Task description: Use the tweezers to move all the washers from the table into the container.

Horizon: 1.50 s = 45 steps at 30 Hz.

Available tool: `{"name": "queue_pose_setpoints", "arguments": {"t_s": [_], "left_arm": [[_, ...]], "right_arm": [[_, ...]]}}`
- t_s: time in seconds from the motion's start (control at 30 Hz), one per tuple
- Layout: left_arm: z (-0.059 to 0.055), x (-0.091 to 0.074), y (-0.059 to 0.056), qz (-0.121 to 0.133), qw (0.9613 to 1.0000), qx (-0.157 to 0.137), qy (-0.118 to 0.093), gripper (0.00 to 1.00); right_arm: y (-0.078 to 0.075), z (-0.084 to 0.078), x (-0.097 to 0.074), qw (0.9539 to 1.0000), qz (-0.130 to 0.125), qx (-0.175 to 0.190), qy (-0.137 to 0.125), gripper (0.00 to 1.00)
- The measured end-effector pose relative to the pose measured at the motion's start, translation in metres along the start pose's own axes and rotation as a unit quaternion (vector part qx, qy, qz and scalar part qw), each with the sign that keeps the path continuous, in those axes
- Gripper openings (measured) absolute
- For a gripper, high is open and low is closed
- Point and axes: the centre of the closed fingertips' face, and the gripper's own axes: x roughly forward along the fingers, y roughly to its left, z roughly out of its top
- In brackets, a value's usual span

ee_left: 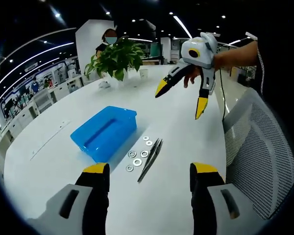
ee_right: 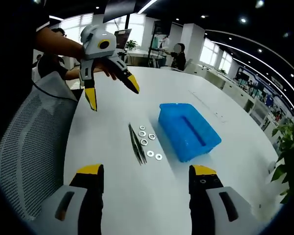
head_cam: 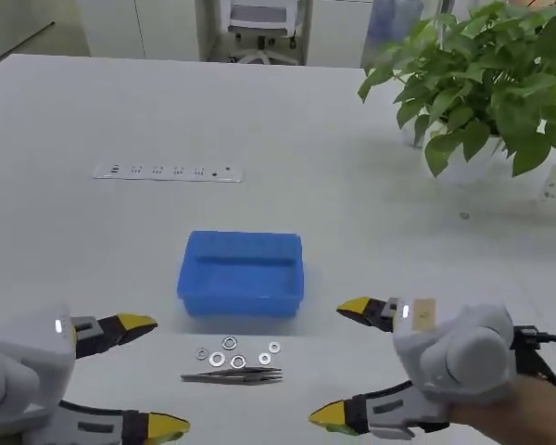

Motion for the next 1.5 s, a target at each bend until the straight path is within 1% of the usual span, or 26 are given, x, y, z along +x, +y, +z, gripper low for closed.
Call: {"name": "queue_pose_setpoints", "arguments": {"t_s": [0.07, 0.17, 0.23, 0.3, 0.33, 0.5, 0.67, 0.77, 0.83, 0.9, 1.03, 1.1, 1.3, 1.5], "left_arm": [[-0.002, 0.003, -0.001, -0.005, 1.0000, 0.004, 0.002, 0.68], [-0.004, 0.007, -0.002, -0.011, 0.9999, 0.004, 0.005, 0.64], [-0.006, 0.010, -0.002, -0.015, 0.9998, 0.006, 0.009, 0.60], [-0.011, 0.012, 0.000, -0.019, 0.9997, 0.009, 0.011, 0.57], [-0.013, 0.014, 0.000, -0.021, 0.9996, 0.011, 0.013, 0.55], [-0.020, 0.019, 0.001, -0.031, 0.9990, 0.020, 0.027, 0.48], [-0.027, 0.024, 0.004, -0.037, 0.9980, 0.030, 0.041, 0.41], [-0.031, 0.027, 0.006, -0.041, 0.9968, 0.044, 0.053, 0.37], [-0.035, 0.030, 0.007, -0.046, 0.9956, 0.051, 0.064, 0.34], [-0.037, 0.031, 0.009, -0.049, 0.9947, 0.059, 0.070, 0.30], [-0.039, 0.035, 0.013, -0.054, 0.9934, 0.067, 0.076, 0.27], [-0.041, 0.037, 0.014, -0.057, 0.9924, 0.071, 0.082, 0.25], [-0.047, 0.043, 0.015, -0.077, 0.9883, 0.088, 0.098, 0.20], [-0.051, 0.047, 0.016, -0.090, 0.9845, 0.101, 0.111, 0.14]], "right_arm": [[0.000, -0.002, 0.006, 0.9999, 0.001, -0.012, 0.010, 0.68], [0.002, -0.005, 0.013, 0.9994, 0.012, -0.025, 0.020, 0.62], [0.003, -0.006, 0.017, 0.9990, 0.019, -0.033, 0.023, 0.60], [0.002, -0.008, 0.023, 0.9983, 0.022, -0.045, 0.031, 0.57], [0.003, -0.010, 0.025, 0.9976, 0.028, -0.052, 0.036, 0.55], [0.001, -0.009, 0.035, 0.9966, 0.038, -0.061, 0.040, 0.49], [0.004, -0.008, 0.046, 0.9952, 0.057, -0.068, 0.042, 0.42], [0.006, -0.007, 0.053, 0.9947, 0.066, -0.067, 0.043, 0.38], [0.007, -0.007, 0.057, 0.9943, 0.072, -0.065, 0.045, 0.35], [0.009, -0.007, 0.060, 0.9935, 0.079, -0.067, 0.046, 0.32], [0.011, -0.008, 0.068, 0.9918, 0.094, -0.068, 0.053, 0.29], [0.011, -0.008, 0.071, 0.9914, 0.097, -0.070, 0.054, 0.28], [0.012, -0.007, 0.079, 0.9897, 0.112, -0.069, 0.057, 0.25], [0.013, -0.004, 0.087, 0.9895, 0.118, -0.065, 0.052, 0.22]]}}
